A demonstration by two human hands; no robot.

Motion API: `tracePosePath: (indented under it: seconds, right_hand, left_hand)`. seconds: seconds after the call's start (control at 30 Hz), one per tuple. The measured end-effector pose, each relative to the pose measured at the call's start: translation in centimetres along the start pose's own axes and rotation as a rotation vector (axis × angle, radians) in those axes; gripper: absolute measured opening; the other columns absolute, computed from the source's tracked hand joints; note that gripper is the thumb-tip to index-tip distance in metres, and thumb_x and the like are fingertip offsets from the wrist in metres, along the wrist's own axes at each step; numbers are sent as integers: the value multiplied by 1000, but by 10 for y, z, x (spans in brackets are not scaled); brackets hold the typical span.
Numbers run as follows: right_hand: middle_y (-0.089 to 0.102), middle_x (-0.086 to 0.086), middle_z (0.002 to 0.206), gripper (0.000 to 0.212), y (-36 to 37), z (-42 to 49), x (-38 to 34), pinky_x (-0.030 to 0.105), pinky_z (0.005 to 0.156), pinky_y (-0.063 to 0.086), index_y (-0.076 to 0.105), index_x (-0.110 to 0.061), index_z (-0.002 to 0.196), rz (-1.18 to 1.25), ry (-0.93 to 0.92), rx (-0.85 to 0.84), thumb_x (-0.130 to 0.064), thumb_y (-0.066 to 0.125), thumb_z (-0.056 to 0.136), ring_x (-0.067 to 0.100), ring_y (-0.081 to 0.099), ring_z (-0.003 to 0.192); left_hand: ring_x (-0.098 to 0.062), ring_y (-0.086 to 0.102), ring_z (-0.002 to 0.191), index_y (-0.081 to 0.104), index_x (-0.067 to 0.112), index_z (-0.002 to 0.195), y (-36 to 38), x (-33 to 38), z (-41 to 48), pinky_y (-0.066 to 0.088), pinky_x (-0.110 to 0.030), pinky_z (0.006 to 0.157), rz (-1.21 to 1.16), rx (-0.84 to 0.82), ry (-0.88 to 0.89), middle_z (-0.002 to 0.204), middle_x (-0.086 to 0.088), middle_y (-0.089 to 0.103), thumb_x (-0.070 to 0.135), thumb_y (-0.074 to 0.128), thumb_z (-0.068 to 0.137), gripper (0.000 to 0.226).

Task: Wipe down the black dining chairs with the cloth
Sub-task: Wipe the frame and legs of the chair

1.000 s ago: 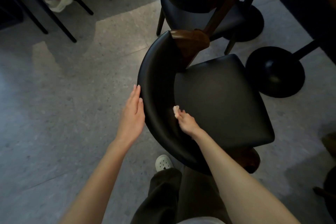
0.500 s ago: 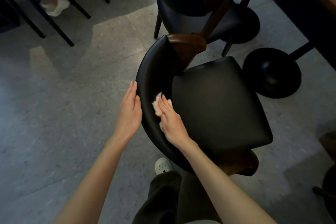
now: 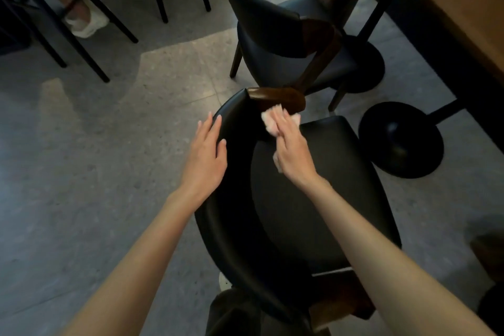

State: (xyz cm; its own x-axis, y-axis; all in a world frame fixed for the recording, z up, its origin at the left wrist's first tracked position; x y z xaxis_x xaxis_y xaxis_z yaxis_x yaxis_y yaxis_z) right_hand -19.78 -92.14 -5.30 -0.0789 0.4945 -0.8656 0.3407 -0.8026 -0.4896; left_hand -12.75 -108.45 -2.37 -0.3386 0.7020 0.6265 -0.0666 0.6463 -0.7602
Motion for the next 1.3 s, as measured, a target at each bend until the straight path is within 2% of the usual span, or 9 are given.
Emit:
tracePosePath:
  seconds: [0.17, 0.3, 0.43, 0.6, 0.87, 0.97, 1.03, 1.17, 1.3]
  right_hand:
    - [22, 10, 158, 52, 22, 93, -37, 40, 119, 21, 38, -21, 148, -139, -243, 5, -3, 35, 99, 29, 18, 146]
    - [38, 9, 151, 44, 56, 120, -14, 53, 118, 17, 50, -17, 139, -334, -291, -56, -6, 40, 97, 32, 28, 143]
    - [52, 9, 135, 39, 56, 124, -6, 48, 120, 17, 52, -12, 132, -413, -483, -74, -18, 40, 95, 31, 41, 133]
    - [43, 7, 141, 43, -2, 142, 63, 48, 113, 31, 47, -16, 136, -424, -289, -36, -8, 50, 93, 28, 36, 132]
    - [43, -5, 141, 39, 2, 152, 61, 42, 122, 1, 54, -21, 128, -188, -283, -149, -13, 33, 95, 5, 27, 139]
    - [49, -5, 132, 37, -6, 163, 72, 43, 122, 11, 55, -19, 123, -331, -311, -170, -27, 28, 99, 10, 37, 133]
    - [54, -4, 122, 36, -13, 178, 82, 40, 117, 23, 60, -18, 112, -401, -258, -171, -33, 27, 104, 11, 43, 126]
    - [59, -2, 91, 40, -22, 203, 104, 32, 83, 41, 64, -18, 94, -171, 11, -134, -39, 32, 104, 12, 55, 89]
    - [60, 4, 124, 43, -23, 202, 152, 38, 106, 38, 58, -22, 128, 188, 477, 15, -46, 34, 102, 23, 52, 119]
  left_hand:
    - [-14, 4, 148, 17, 21, 153, 17, 6, 40, 11, -34, 119, 120, -3, 28, 161, 5, 9, 23, 38, 103, 54]
    - [-21, 16, 147, 19, 17, 152, 27, -1, 65, 18, -43, 119, 227, 39, -32, 159, -4, 20, 23, 41, 101, 56]
    - [-22, 22, 145, 20, 16, 152, 36, 7, 80, 22, -43, 119, 293, 73, -7, 157, -6, 25, 21, 42, 100, 57]
    - [-23, 22, 145, 15, 19, 153, 49, 15, 97, 22, -45, 118, 394, 75, -9, 158, -4, 22, 23, 41, 101, 58]
    - [-27, 38, 137, 27, 14, 150, 59, 16, 100, 32, -46, 113, 545, 190, -2, 151, -9, 37, 20, 51, 95, 61]
    - [-27, 37, 137, 26, 13, 151, 61, 16, 100, 31, -46, 113, 573, 198, 7, 151, -10, 36, 21, 49, 95, 60]
    - [-27, 36, 138, 24, 13, 151, 61, 16, 99, 30, -46, 114, 594, 205, 13, 152, -10, 35, 22, 46, 97, 59]
    - [-28, 36, 138, 23, 12, 152, 63, 15, 99, 29, -47, 113, 620, 213, 22, 153, -11, 34, 24, 43, 98, 58]
    - [-28, 36, 138, 22, 11, 152, 64, 15, 99, 29, -47, 113, 647, 214, 36, 153, -11, 33, 24, 41, 98, 58]
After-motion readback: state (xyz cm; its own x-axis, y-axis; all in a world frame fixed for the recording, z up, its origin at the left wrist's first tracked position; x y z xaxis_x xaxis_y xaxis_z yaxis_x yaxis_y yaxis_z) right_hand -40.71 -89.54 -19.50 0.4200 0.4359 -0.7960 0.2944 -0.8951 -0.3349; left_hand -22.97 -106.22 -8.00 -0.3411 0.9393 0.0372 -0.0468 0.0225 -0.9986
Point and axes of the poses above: each hand's wrist, its own z-axis towards the middle knuckle, its own y-axis out of the palm, x = y × z, the point moved 8 cm from there along z, towards the middle knuckle
